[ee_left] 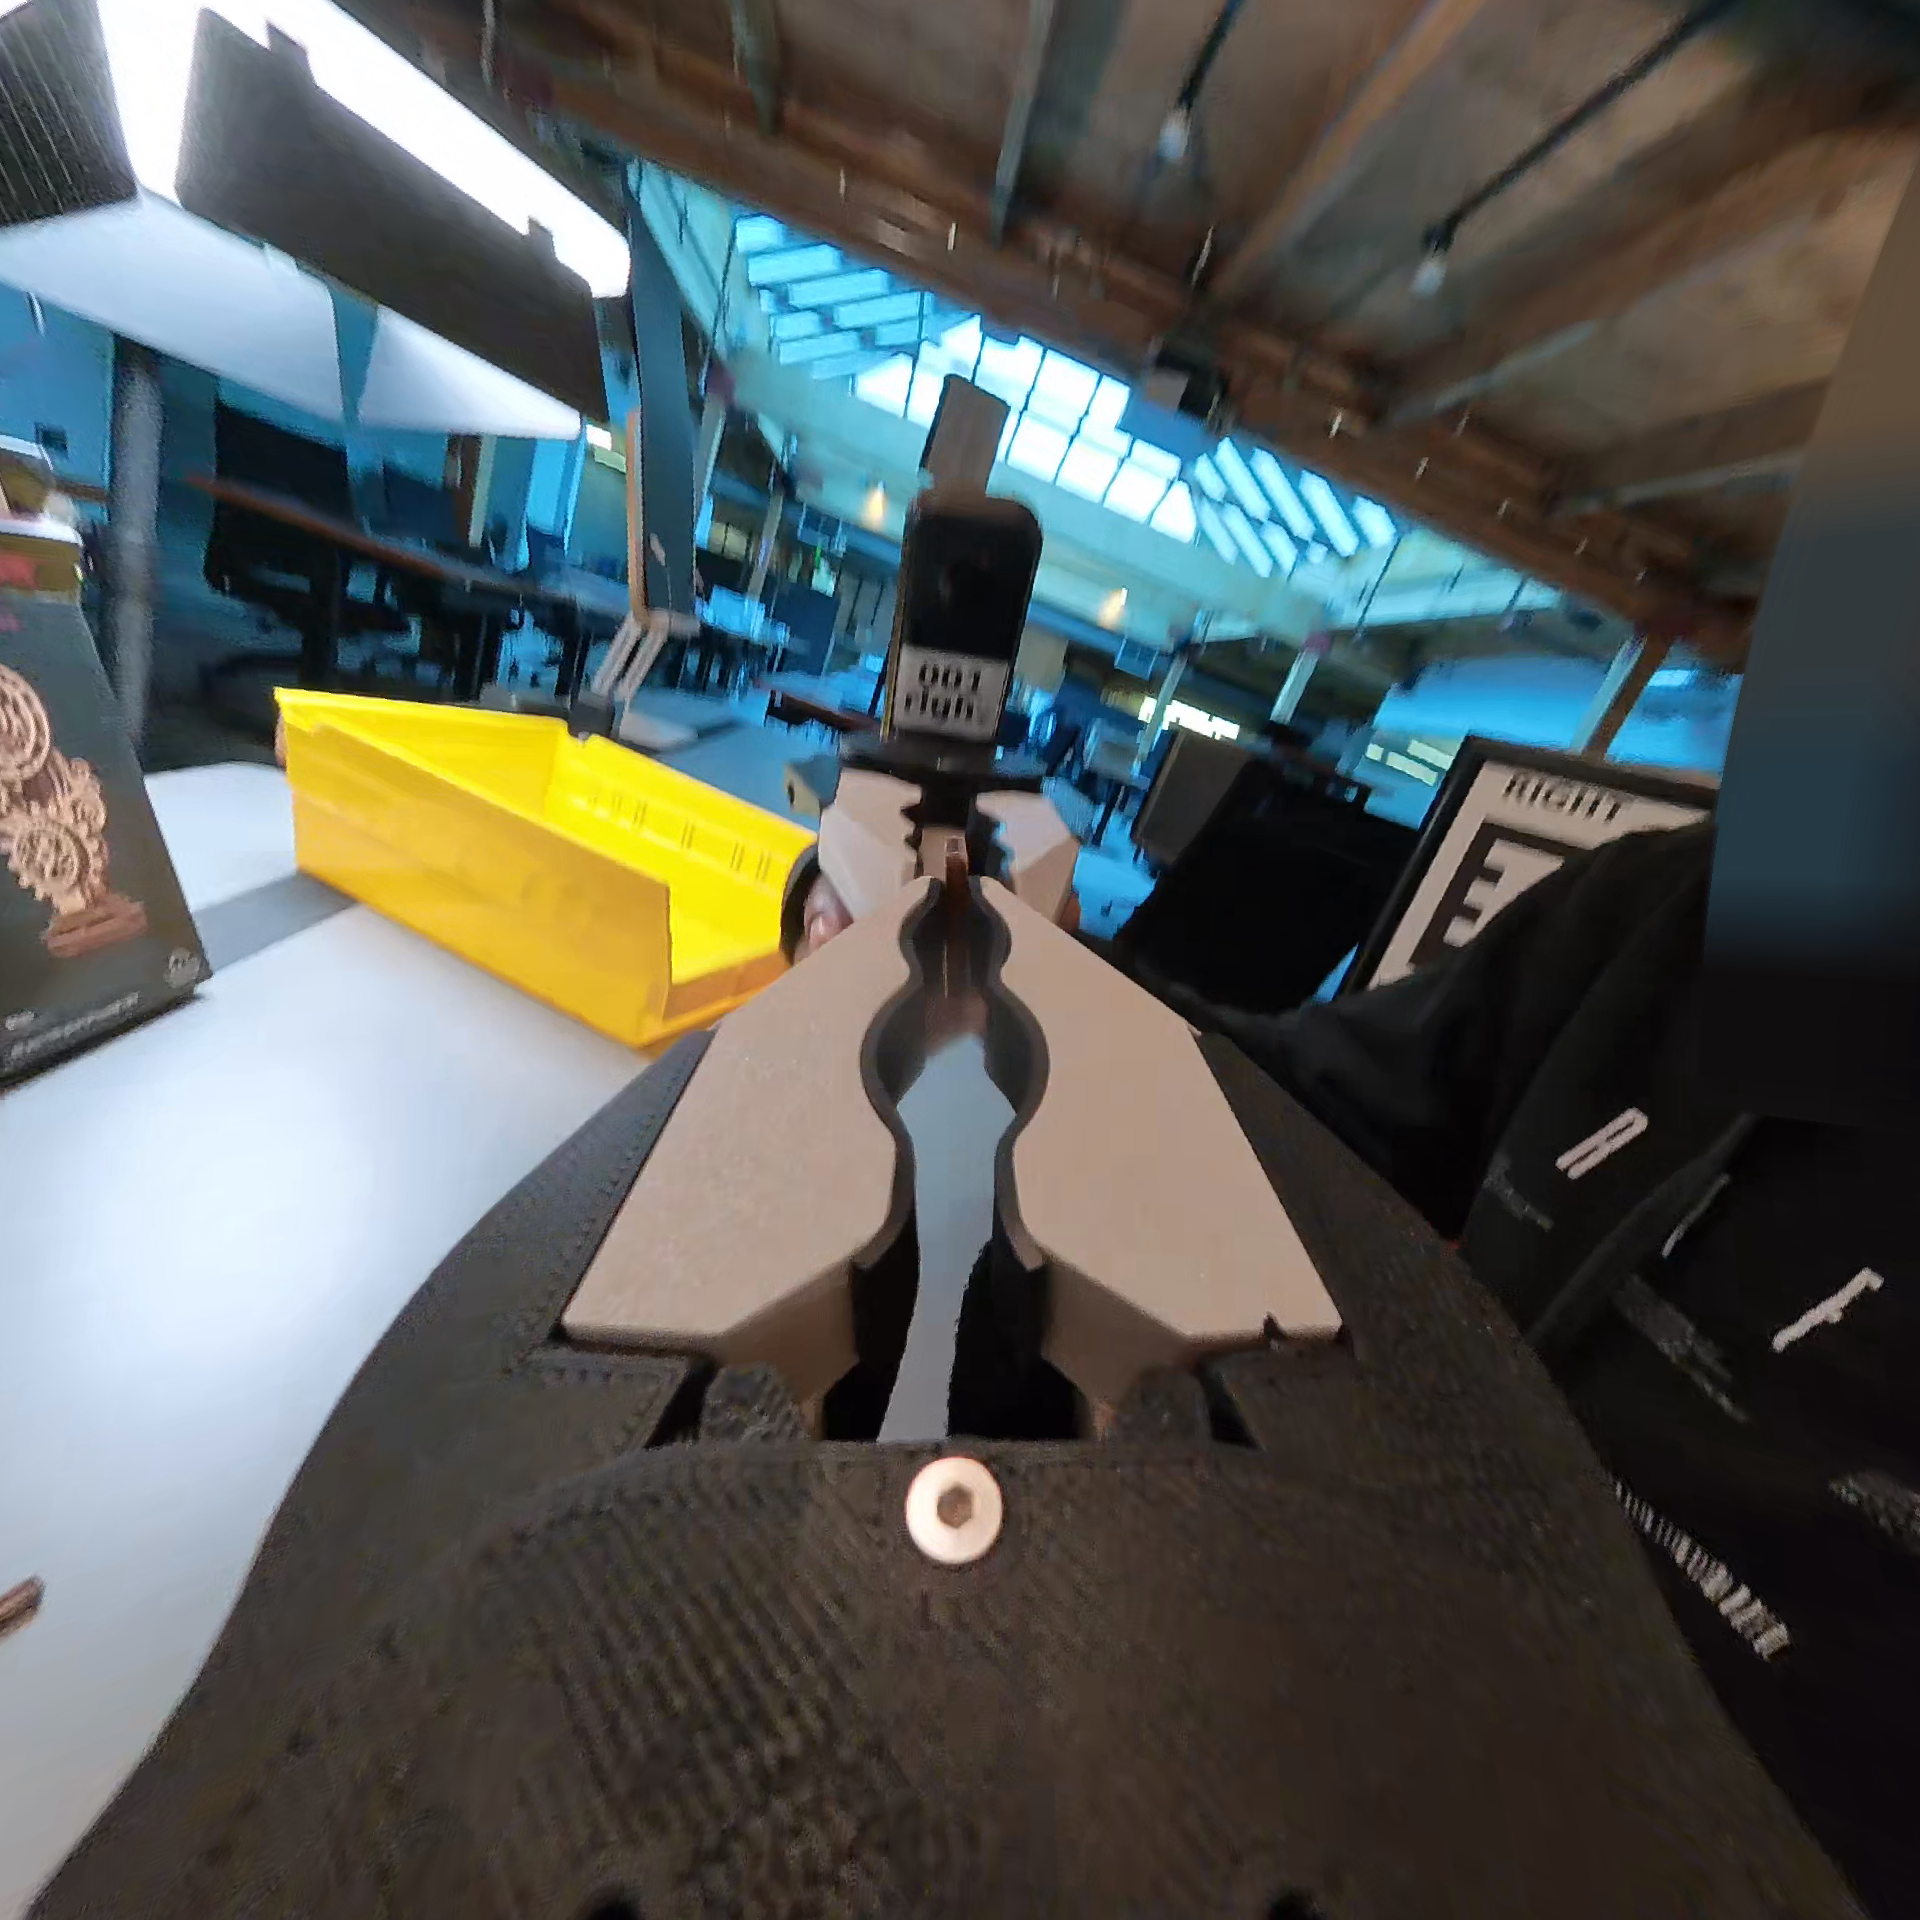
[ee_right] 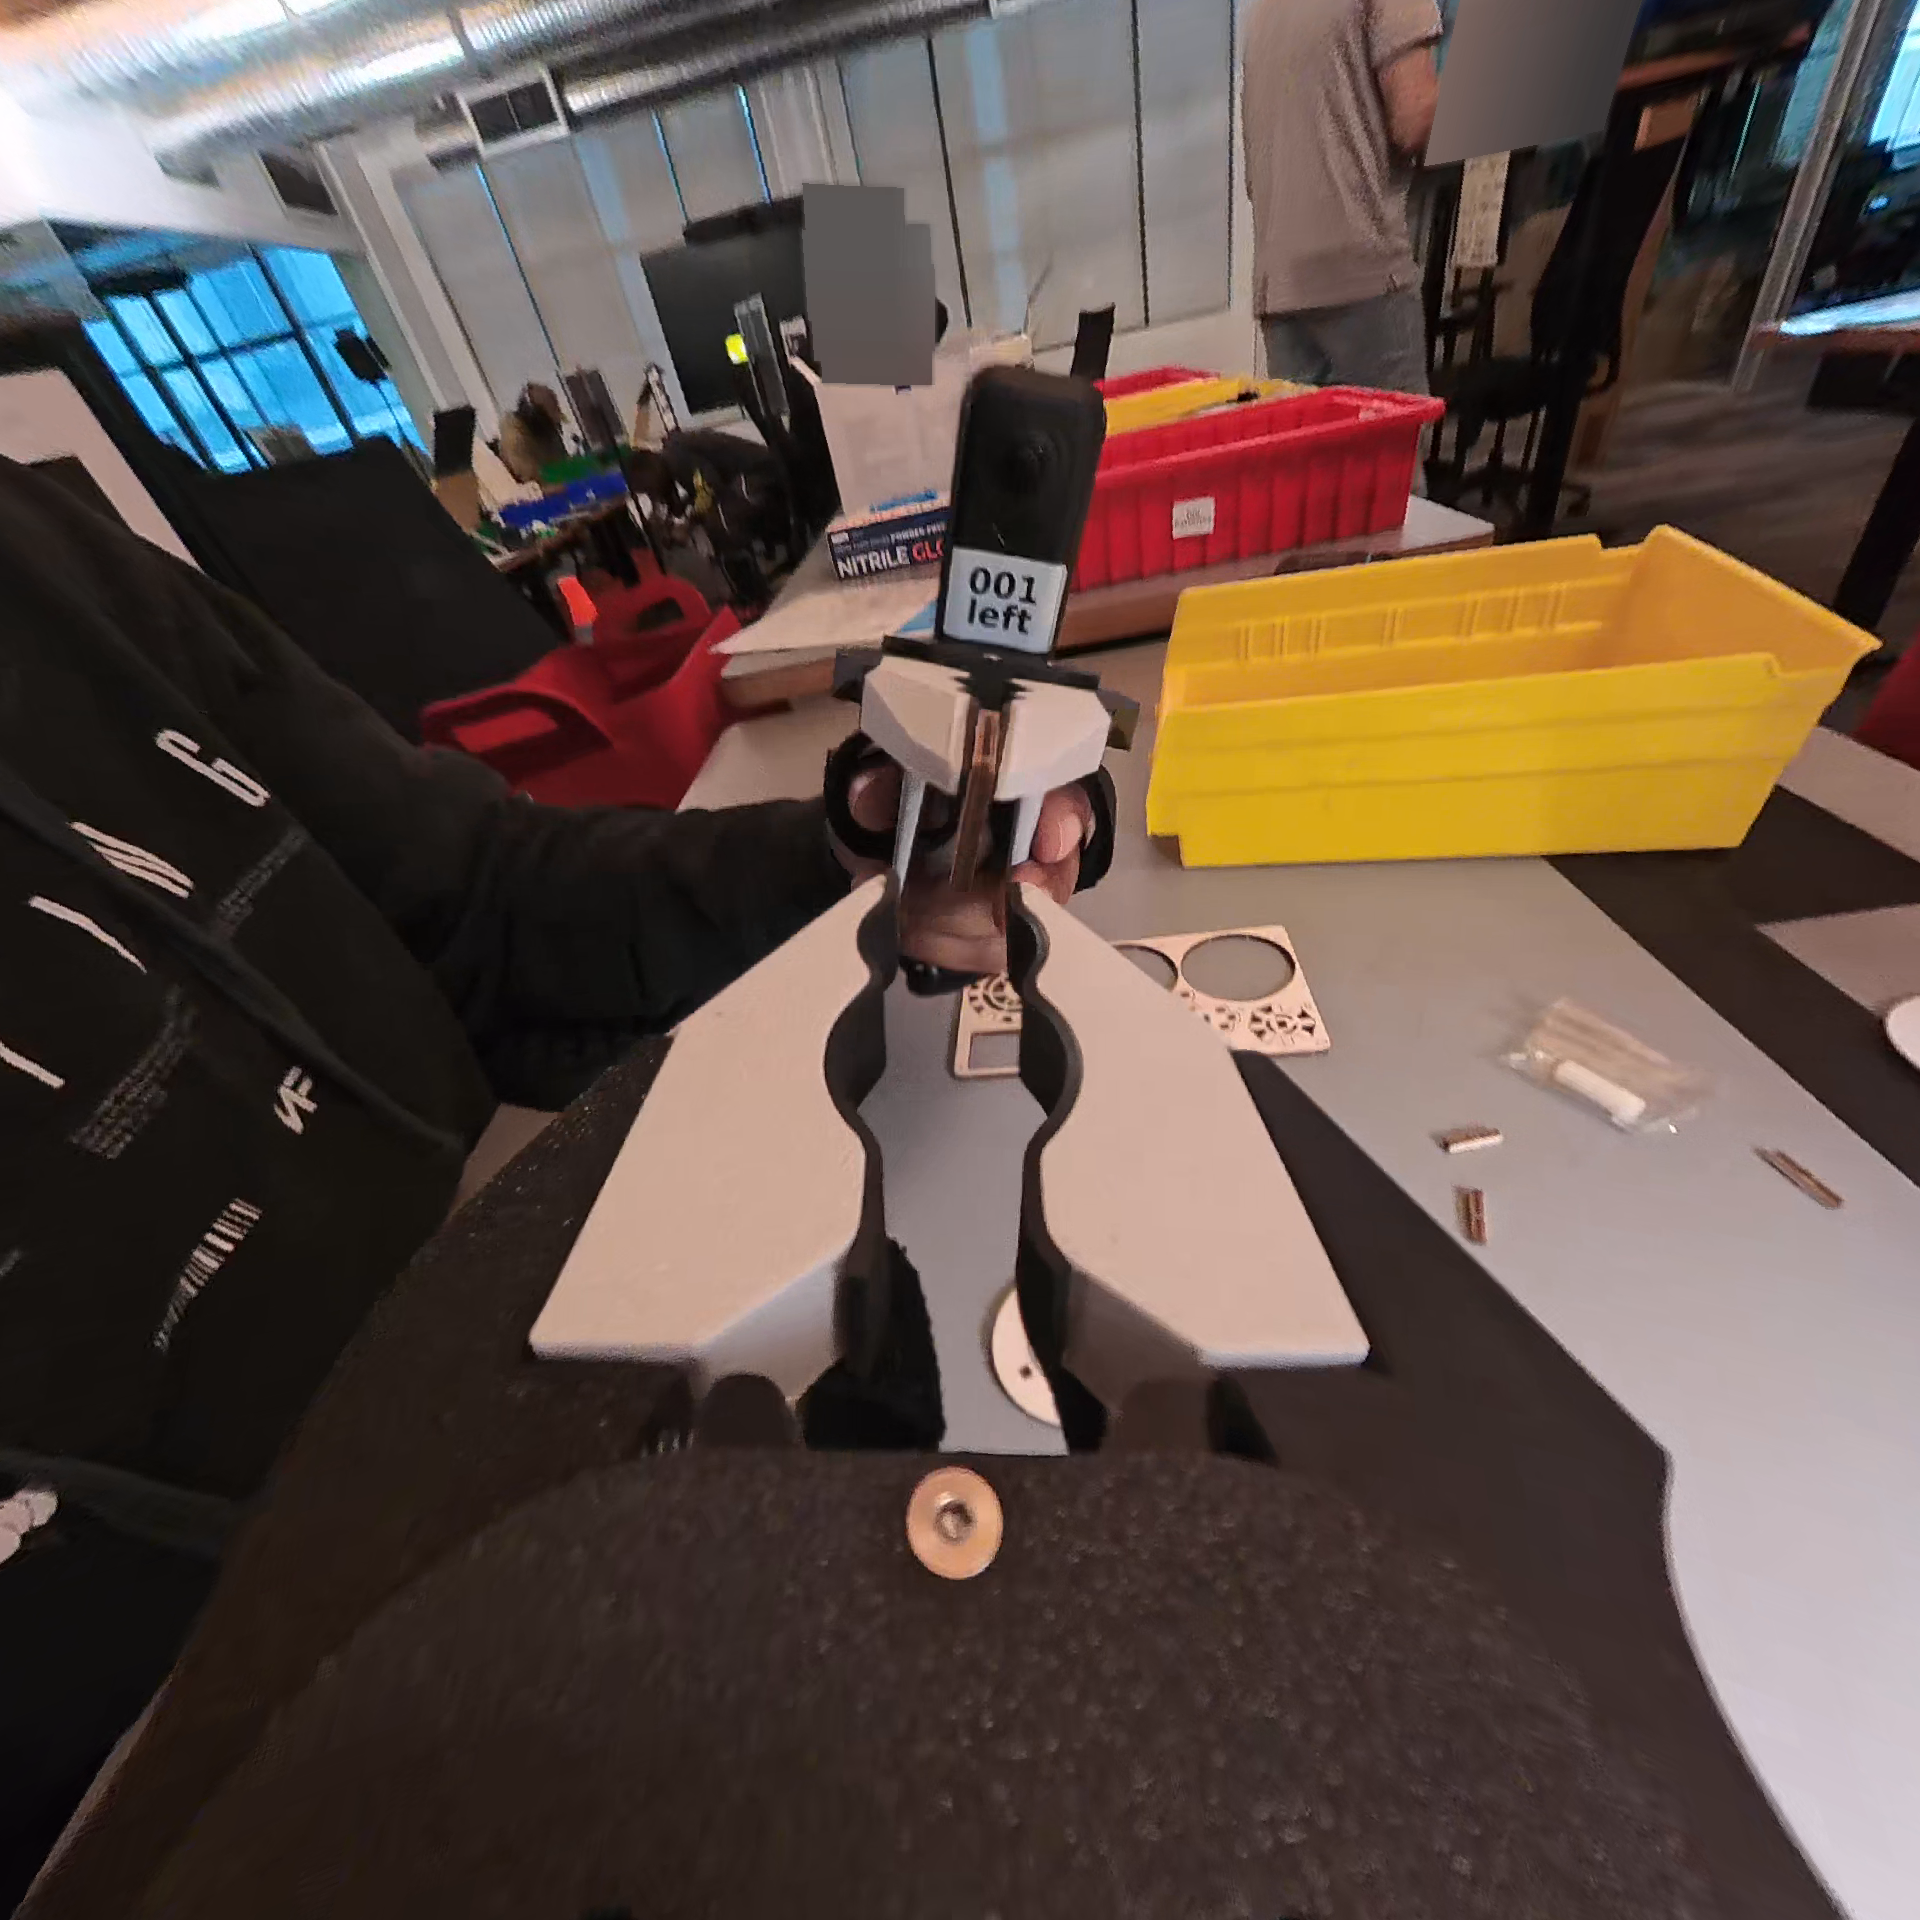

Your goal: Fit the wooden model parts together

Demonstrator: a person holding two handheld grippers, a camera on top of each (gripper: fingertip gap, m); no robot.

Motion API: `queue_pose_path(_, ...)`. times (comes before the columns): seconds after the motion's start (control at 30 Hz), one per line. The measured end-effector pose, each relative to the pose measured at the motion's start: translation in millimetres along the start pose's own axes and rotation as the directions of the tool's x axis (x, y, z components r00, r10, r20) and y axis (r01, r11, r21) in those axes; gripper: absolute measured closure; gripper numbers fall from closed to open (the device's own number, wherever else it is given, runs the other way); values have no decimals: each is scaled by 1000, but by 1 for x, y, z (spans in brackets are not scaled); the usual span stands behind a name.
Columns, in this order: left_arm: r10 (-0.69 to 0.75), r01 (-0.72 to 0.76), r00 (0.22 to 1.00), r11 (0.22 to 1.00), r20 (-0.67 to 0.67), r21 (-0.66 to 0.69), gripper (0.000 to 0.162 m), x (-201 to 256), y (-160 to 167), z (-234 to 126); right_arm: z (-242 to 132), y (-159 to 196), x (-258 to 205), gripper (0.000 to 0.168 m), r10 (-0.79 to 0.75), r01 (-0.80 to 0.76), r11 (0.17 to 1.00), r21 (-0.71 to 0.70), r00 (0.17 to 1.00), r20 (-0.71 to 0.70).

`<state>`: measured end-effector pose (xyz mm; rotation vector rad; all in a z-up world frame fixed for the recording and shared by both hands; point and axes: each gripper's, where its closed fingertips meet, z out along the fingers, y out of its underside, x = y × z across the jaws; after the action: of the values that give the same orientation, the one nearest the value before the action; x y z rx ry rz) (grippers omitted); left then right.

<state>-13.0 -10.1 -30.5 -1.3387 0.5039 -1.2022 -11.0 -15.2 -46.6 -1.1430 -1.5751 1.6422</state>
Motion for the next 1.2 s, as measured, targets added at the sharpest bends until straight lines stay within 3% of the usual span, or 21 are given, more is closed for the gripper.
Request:
queue_pose_path(0.13, 21, -22, 1000, 993, 6, 116, 161, 2, -14, -1, 8, -10, 2, 155, -18, 21, 997, 80, 999, -35)
queue_pose_path(0.33, 72, -76, 997, 991, 38, 108, 160, 4, -11, 7, 4, -13, 3, 167, -12, 15, 997, 70, 999, -44)
queue_pose_path(0.5, 100, -92, 993, 990, 65, -110, 155, -3, 19, 11, -7, 24, 1, 168, 73, -75, 977, -198, 997, -17)
queue_pose_path(0.63, 176, -135, 981, 923, 84, -359, 151, -12, 62, 14, -16, 60, 0, 168, 69, -78, 909, -409, 997, -35)
queue_pose_path(0.77, 203, -144, 975, 888, 91, -438, 159, -15, 78, 16, -21, 69, 6, 167, 24, -57, 879, -473, 997, -76)
queue_pose_path(0.83, 192, -135, 976, 910, 108, -393, 160, -16, 70, 18, -20, 57, 10, 166, 13, -46, 913, -405, 997, -82)
queue_pose_path(0.97, 55, -41, 990, 993, 128, -109, 161, -17, 25, 14, -13, 12, 16, 160, 56, -66, 992, -111, 994, -89)
queue_pose_path(1.07, -39, 31, 993, 997, 114, 67, 161, -18, 1, 7, -7, -7, 19, 161, 87, -83, 995, 46, 993, -78)
queue_pose_path(1.2, -61, 42, 990, 989, 131, 144, 161, -21, -8, 5, -3, -15, 26, 166, 96, -78, 984, 159, 989, -109)
